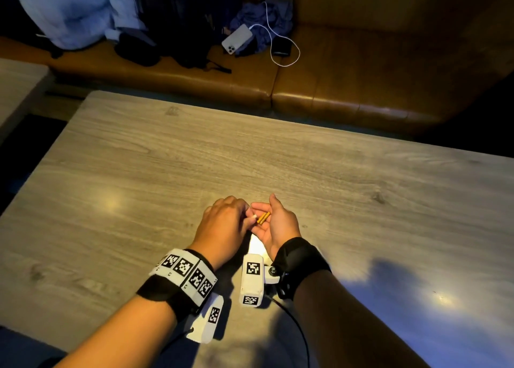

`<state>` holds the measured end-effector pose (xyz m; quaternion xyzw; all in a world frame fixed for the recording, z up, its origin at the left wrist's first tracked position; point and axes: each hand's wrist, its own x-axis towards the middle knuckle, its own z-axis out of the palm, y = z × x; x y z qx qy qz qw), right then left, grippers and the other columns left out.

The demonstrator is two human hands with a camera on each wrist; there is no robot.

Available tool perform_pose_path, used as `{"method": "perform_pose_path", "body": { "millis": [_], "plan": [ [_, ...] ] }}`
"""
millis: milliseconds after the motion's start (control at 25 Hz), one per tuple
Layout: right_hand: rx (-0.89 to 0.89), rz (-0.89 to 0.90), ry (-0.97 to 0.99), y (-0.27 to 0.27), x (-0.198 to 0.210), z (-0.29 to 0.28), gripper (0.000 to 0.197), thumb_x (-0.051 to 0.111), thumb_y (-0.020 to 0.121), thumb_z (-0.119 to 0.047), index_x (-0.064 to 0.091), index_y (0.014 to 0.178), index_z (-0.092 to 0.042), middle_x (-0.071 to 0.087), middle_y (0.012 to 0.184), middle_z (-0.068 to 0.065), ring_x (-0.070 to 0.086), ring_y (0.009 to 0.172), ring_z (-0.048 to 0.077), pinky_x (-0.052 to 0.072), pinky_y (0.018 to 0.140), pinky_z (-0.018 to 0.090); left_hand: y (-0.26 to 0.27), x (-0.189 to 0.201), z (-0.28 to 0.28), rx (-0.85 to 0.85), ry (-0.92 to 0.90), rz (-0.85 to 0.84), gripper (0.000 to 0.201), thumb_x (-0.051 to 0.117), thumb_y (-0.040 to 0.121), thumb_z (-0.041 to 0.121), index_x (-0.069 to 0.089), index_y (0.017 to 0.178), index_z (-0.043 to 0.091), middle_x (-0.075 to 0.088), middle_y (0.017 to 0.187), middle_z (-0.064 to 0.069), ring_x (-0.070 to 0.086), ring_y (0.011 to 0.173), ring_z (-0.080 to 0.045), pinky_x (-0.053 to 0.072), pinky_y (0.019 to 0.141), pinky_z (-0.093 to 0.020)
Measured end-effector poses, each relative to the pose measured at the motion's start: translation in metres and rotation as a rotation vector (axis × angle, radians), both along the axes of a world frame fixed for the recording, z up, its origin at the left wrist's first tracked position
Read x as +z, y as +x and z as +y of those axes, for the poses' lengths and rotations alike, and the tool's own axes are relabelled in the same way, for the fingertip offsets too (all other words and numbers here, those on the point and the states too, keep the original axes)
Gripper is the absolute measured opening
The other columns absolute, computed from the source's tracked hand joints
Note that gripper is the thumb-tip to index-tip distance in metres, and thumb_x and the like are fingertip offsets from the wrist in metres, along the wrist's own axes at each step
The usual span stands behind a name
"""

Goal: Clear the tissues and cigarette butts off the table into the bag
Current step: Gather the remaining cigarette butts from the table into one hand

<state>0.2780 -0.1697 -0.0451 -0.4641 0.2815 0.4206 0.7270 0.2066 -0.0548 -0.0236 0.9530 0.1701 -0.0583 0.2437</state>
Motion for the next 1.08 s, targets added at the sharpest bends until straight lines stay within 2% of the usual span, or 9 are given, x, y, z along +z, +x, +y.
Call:
{"method": "perform_pose_path", "body": {
  "millis": [80, 120, 240, 360, 480, 640, 760, 920, 1080],
  "plan": [
    [-0.036, 0.017, 0.011, 0.001, 0.004, 0.001, 0.048, 0.045, 0.101, -0.038, 0.065, 0.100, 0.007, 0.067, 0.068, 0.011, 0.060, 0.051, 0.013, 0.050, 0.049, 0.024, 0.011, 0.002, -0.015, -0.030, 0.043, -0.005, 0.010, 0.062, 0.088, 0.040, 0.062, 0.093, 0.031, 0.056, 0.095, 0.008, 0.055, 0.099, -0.017, 0.043, 0.088, -0.036],
    [-0.050, 0.015, 0.006, 0.002, 0.003, 0.001, 0.046, 0.045, 0.102, -0.036, 0.064, 0.096, 0.006, 0.065, 0.064, 0.010, 0.060, 0.047, 0.013, 0.049, 0.047, 0.023, 0.015, 0.004, -0.019, -0.026, 0.039, -0.019, 0.012, 0.063, 0.087, 0.042, 0.063, 0.095, 0.032, 0.054, 0.094, 0.010, 0.054, 0.099, -0.016, 0.043, 0.088, -0.035],
    [-0.042, 0.002, -0.019, 0.003, 0.001, 0.003, 0.044, 0.045, 0.101, -0.036, 0.064, 0.091, 0.002, 0.069, 0.069, 0.017, 0.069, 0.060, 0.024, 0.057, 0.058, 0.032, 0.004, 0.006, -0.011, 0.028, -0.003, -0.120, 0.018, 0.065, 0.086, 0.046, 0.065, 0.100, 0.035, 0.053, 0.092, 0.015, 0.053, 0.095, -0.010, 0.044, 0.085, -0.032],
    [0.003, -0.006, -0.052, 0.003, 0.000, 0.004, 0.046, 0.044, 0.101, -0.038, 0.063, 0.084, 0.000, 0.068, 0.067, 0.016, 0.071, 0.063, 0.029, 0.057, 0.063, 0.036, -0.037, 0.000, 0.023, 0.271, -0.084, -0.224, 0.019, 0.075, 0.081, 0.038, 0.064, 0.095, 0.030, 0.060, 0.093, 0.015, 0.060, 0.090, -0.009, 0.052, 0.082, -0.037],
    [0.011, -0.005, -0.055, 0.003, -0.001, 0.005, 0.047, 0.044, 0.101, -0.039, 0.063, 0.084, 0.000, 0.069, 0.067, 0.016, 0.072, 0.065, 0.031, 0.056, 0.062, 0.035, -0.075, -0.014, 0.049, 0.442, -0.119, -0.145, 0.027, 0.082, 0.074, 0.037, 0.064, 0.095, 0.032, 0.061, 0.095, 0.016, 0.061, 0.089, -0.007, 0.055, 0.083, -0.040],
    [0.020, -0.014, -0.069, 0.003, 0.001, 0.005, 0.047, 0.045, 0.101, -0.039, 0.064, 0.085, 0.001, 0.069, 0.068, 0.017, 0.072, 0.066, 0.032, 0.057, 0.062, 0.036, -0.080, -0.030, 0.041, 0.410, -0.097, -0.102, 0.031, 0.083, 0.072, 0.041, 0.064, 0.095, 0.034, 0.059, 0.093, 0.017, 0.060, 0.086, -0.007, 0.053, 0.078, -0.035],
    [0.028, -0.023, -0.077, 0.002, 0.002, 0.005, 0.047, 0.045, 0.101, -0.039, 0.064, 0.085, 0.002, 0.070, 0.069, 0.018, 0.073, 0.068, 0.032, 0.057, 0.062, 0.036, -0.072, -0.036, 0.036, 0.434, -0.074, -0.093, 0.023, 0.080, 0.076, 0.038, 0.065, 0.091, 0.032, 0.058, 0.088, 0.015, 0.059, 0.083, -0.012, 0.053, 0.075, -0.035],
    [0.036, -0.025, -0.077, 0.001, 0.003, 0.005, 0.047, 0.045, 0.101, -0.039, 0.064, 0.086, 0.002, 0.070, 0.070, 0.018, 0.073, 0.068, 0.032, 0.057, 0.062, 0.036, -0.068, -0.039, 0.037, 0.436, -0.044, -0.084, 0.009, 0.073, 0.084, 0.032, 0.065, 0.083, 0.030, 0.058, 0.087, 0.012, 0.060, 0.086, -0.017, 0.050, 0.074, -0.036],
    [0.038, -0.030, -0.069, 0.002, 0.004, 0.004, 0.048, 0.044, 0.101, -0.039, 0.064, 0.087, 0.003, 0.070, 0.070, 0.018, 0.073, 0.068, 0.032, 0.057, 0.062, 0.036, -0.063, -0.032, 0.042, 0.378, -0.032, -0.143, 0.008, 0.073, 0.085, 0.029, 0.066, 0.082, 0.029, 0.059, 0.087, 0.013, 0.059, 0.086, -0.015, 0.048, 0.076, -0.035]
  ]
}}
